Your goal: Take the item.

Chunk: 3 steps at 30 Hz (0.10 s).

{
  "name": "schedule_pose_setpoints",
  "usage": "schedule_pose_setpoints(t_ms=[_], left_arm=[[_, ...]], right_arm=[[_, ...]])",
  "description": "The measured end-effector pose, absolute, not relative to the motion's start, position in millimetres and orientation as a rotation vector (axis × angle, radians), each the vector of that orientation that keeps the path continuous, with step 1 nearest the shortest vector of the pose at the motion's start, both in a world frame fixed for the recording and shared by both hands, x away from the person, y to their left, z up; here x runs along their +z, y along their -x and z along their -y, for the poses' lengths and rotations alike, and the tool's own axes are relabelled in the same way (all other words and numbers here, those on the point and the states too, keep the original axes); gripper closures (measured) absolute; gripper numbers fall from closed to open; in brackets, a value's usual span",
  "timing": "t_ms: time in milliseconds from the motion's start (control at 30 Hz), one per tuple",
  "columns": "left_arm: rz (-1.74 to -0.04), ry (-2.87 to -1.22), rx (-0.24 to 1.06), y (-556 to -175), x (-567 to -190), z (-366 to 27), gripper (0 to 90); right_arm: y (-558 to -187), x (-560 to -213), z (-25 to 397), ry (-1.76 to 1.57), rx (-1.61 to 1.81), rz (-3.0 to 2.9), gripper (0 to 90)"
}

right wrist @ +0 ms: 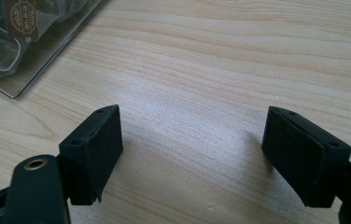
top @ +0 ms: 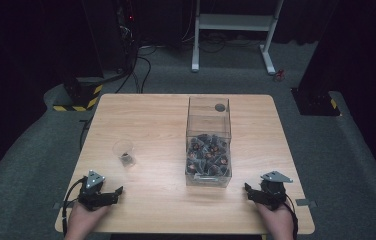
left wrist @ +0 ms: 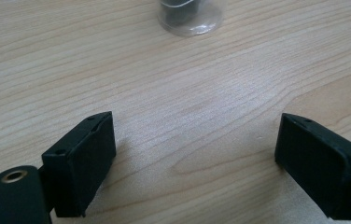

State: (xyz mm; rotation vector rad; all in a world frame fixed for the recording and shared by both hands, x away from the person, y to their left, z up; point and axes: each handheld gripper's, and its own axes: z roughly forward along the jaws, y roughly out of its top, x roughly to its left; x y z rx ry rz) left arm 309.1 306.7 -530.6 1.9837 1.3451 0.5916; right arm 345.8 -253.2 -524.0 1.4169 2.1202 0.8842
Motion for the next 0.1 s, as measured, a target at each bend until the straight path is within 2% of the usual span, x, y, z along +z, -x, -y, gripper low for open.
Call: schedule_pose_setpoints(t_ms=[100], left_arm=[[-1.344, -1.986, 0.594, -309.2, -530.3, -307.5, 13.0]], right_arm=[[-345.9, -523.9, 252.3, -1.411, 0.883, -2.143, 14.3]])
